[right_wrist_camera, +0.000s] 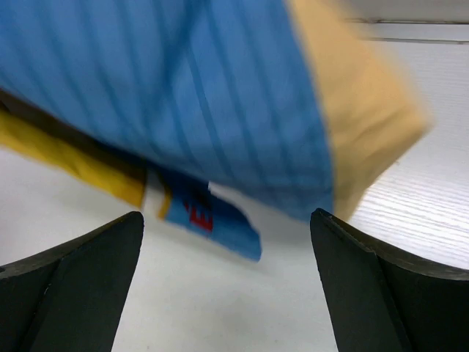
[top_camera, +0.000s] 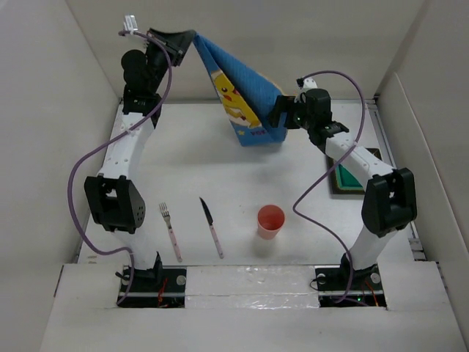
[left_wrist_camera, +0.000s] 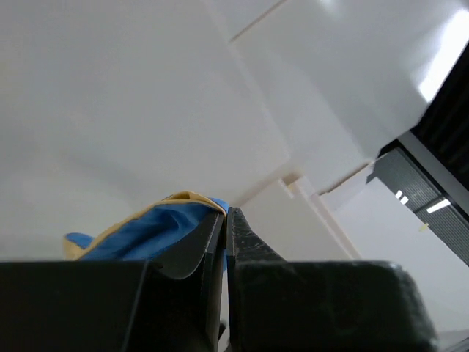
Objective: Set the dinner table for one person
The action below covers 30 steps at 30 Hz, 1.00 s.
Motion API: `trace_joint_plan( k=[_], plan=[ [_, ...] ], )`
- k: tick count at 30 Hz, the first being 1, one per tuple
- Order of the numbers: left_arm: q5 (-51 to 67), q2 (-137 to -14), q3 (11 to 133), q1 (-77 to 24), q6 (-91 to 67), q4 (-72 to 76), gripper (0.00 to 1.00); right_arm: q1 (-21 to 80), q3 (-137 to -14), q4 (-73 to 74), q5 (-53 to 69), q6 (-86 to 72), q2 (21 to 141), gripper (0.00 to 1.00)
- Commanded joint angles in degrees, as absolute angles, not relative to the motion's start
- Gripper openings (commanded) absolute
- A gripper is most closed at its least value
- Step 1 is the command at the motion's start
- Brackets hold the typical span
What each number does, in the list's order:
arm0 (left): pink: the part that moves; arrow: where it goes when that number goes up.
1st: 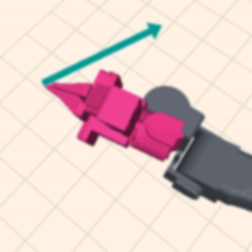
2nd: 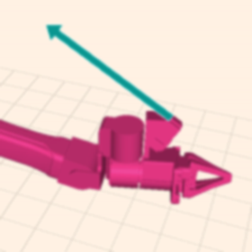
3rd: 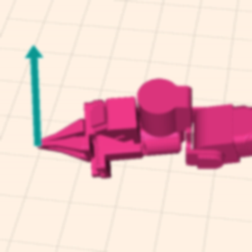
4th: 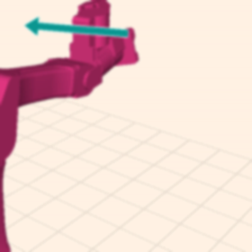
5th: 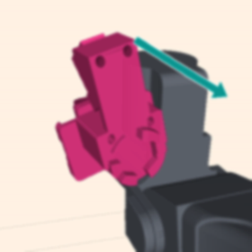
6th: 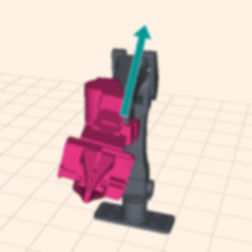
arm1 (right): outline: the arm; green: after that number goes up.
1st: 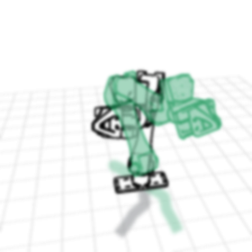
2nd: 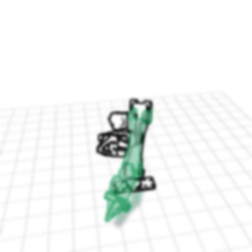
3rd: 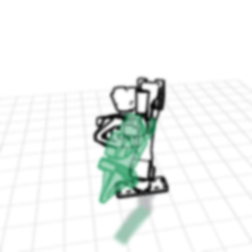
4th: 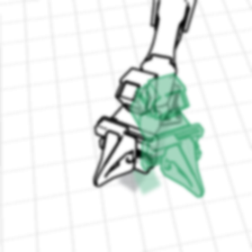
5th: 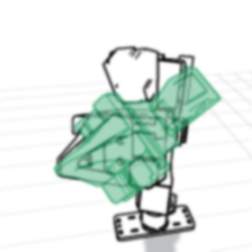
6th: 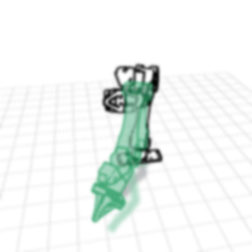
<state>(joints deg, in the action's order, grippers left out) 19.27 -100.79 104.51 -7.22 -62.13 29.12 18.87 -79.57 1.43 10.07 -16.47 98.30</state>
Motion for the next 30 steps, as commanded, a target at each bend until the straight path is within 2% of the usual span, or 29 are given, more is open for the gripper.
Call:
trace_joint_plan(
  k=[1,4,5,6,7,8,9,10,11,14,16,17,19,20,22,30],
  plan=[
    [21.00,-99.49,96.09,-5.37,-65.65,36.46,0.00,17.15,-84.97,1.14,6.85,-16.43,102.29,1.00],
    [18.91,-99.75,86.24,-4.31,-65.83,39.29,0.00,15.83,-95.83,7.01,8.96,-16.44,112.82,1.00],
    [18.72,-100.28,83.26,-2.74,-65.48,39.37,0.00,15.82,-98.50,9.29,9.40,-16.09,114.85,0.98],
    [19.42,-101.94,82.54,-1.94,-65.30,39.46,0.00,15.82,-100.18,12.19,10.62,-15.47,116.27,0.92],
    [20.64,-104.22,83.31,-0.45,-63.91,37.46,0.00,16.34,-97.85,11.52,14.99,-14.95,115.50,0.72],
    [20.65,-104.24,83.32,0.26,-63.90,37.44,0.00,16.35,-97.82,9.08,15.03,-14.94,115.49,0.72],
    [20.83,-105.80,83.49,0.96,-63.64,36.92,0.00,16.35,-95.04,6.96,15.81,-15.03,113.66,0.64],
    [20.83,-106.17,83.50,1.49,-63.28,36.74,0.00,17.30,-92.23,5.03,16.86,-15.12,110.08,0.54],
    [20.66,-106.43,83.32,2.02,-62.93,36.74,0.00,18.71,-87.15,2.75,17.14,-14.86,108.39,0.30],
    [18.03,-105.47,84.63,2.64,-58.56,33.33,0.00,21.17,-80.71,1.85,17.58,-12.75,104.52,0.06],
    [15.48,-104.86,85.16,2.64,-56.44,31.82,0.00,23.55,-79.72,3.24,17.14,-10.47,104.33,0.05],
    [15.12,-104.51,85.34,2.64,-55.12,31.03,0.00,24.34,-79.46,4.21,16.44,-9.85,104.67,0.12],
    [14.68,-104.41,85.43,2.64,-54.84,30.76,0.00,26.19,-78.84,5.18,15.21,-7.57,104.76,0.33],
    [14.76,-104.59,85.26,2.64,-54.84,30.76,0.00,26.19,-78.49,6.06,14.94,-7.12,104.77,0.49],
    [14.76,-104.94,85.17,2.64,-54.84,30.76,0.00,27.50,-76.30,5.02,14.85,-6.07,104.33,0.59],
    [15.91,-106.26,85.78,2.64,-54.93,30.85,0.00,28.04,-78.22,5.63,10.46,-3.43,108.90,0.59]
  ],
)
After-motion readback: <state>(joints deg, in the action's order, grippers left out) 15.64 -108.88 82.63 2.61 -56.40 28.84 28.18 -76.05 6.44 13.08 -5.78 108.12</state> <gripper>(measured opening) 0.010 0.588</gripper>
